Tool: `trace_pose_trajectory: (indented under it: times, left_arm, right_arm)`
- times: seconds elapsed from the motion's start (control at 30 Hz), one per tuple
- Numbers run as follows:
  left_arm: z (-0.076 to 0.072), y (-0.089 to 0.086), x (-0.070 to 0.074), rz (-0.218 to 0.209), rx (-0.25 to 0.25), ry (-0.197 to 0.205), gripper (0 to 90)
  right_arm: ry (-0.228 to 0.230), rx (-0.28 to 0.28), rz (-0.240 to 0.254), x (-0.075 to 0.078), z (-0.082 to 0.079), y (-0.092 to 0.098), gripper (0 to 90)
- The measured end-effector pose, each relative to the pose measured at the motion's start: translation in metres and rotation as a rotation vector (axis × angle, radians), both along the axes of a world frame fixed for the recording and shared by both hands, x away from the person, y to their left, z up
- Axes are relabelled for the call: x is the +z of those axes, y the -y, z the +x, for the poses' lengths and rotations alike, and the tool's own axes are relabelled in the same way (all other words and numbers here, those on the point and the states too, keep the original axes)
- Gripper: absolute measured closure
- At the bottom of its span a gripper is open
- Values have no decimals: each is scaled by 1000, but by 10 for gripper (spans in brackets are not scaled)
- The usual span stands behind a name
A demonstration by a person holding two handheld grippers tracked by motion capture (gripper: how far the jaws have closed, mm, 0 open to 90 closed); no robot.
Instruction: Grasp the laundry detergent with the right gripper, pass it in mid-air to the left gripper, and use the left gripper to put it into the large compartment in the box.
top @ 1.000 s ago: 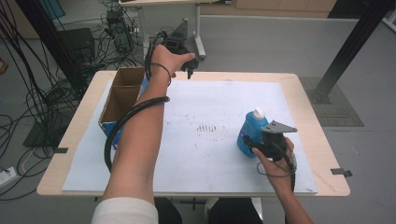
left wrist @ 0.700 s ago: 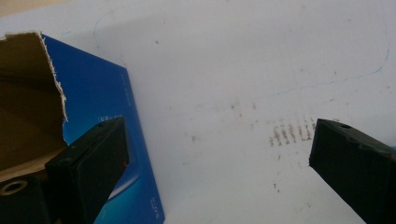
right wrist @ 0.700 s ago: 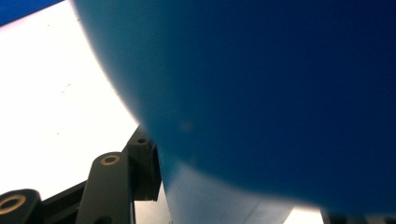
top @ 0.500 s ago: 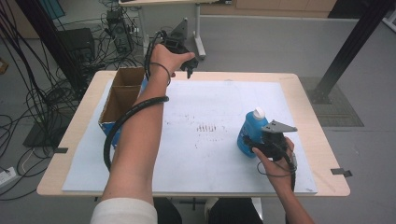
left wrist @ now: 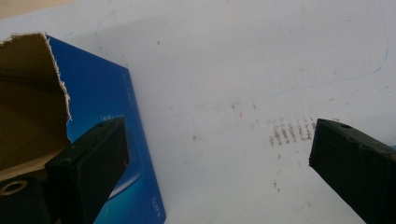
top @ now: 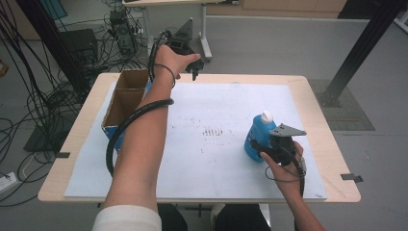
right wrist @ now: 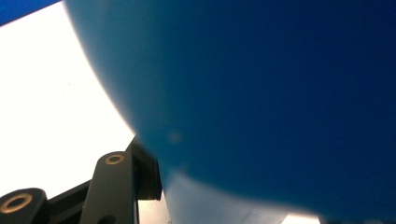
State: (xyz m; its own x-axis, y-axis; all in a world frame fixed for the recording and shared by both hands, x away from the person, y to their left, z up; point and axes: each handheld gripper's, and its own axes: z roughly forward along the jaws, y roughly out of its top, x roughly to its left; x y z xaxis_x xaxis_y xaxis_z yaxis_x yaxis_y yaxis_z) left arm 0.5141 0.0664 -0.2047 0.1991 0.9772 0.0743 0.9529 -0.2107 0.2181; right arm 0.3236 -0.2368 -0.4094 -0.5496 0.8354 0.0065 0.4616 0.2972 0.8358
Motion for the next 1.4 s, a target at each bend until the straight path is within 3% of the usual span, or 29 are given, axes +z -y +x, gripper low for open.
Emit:
trace_pose_trajectory:
  times: [1.4]
  left_arm:
    - [0,-3,2,2,-6,0,56]
  right_arm:
    - [-9,4,8,1,1,1,440]
